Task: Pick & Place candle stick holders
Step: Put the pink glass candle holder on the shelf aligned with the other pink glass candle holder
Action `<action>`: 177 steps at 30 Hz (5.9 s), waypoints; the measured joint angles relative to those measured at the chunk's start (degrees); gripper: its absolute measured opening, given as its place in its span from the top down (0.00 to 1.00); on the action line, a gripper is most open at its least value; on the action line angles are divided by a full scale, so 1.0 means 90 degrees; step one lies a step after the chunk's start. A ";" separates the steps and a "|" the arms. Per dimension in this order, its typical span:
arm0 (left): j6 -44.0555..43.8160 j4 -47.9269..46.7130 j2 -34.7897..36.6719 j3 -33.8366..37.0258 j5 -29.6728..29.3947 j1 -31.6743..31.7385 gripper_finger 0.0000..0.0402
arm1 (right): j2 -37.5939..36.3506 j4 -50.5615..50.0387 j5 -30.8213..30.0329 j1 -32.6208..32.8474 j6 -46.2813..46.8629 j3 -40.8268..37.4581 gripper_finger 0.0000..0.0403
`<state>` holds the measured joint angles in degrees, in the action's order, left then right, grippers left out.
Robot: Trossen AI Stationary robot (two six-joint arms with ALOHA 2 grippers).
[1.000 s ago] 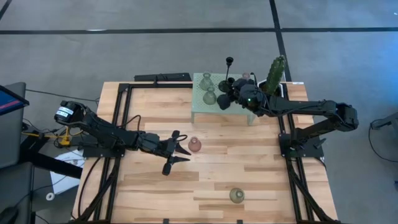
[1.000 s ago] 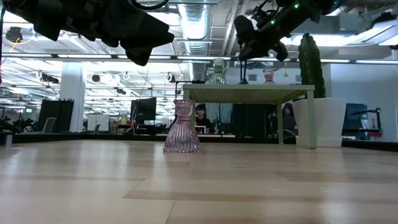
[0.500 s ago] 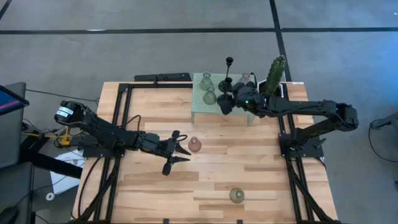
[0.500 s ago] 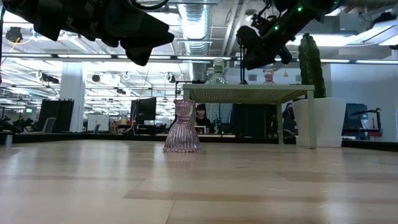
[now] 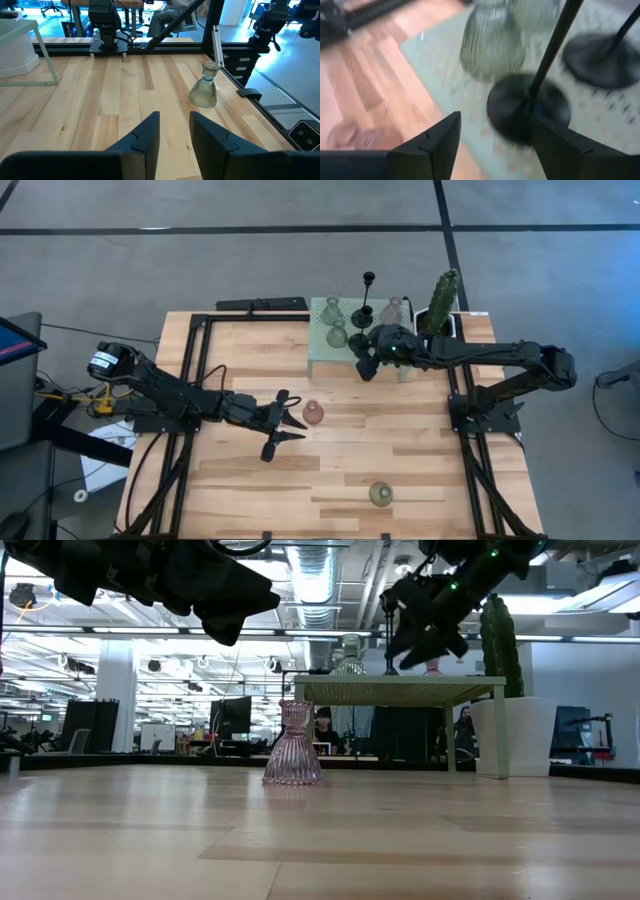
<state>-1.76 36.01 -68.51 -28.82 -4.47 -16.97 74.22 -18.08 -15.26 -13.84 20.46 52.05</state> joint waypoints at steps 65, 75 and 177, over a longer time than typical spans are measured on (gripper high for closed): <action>0.1374 -0.1678 0.0921 -0.0007 -0.0738 -0.0540 0.98 | -0.2048 -0.3593 -0.3567 0.5780 0.1647 0.0005 1.00; 0.2508 -0.1818 0.1299 -0.0005 -0.1054 -0.0526 0.98 | -0.1414 -0.3810 -0.5377 0.7142 0.2384 0.0005 1.00; 0.0449 -0.0404 0.0786 0.1583 0.0736 0.1735 0.99 | -0.4095 -0.1085 -0.5266 0.6848 0.1045 -0.2361 1.00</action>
<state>2.28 32.37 -61.44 -14.57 2.15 -1.35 37.36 -27.84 -62.65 47.78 29.87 30.81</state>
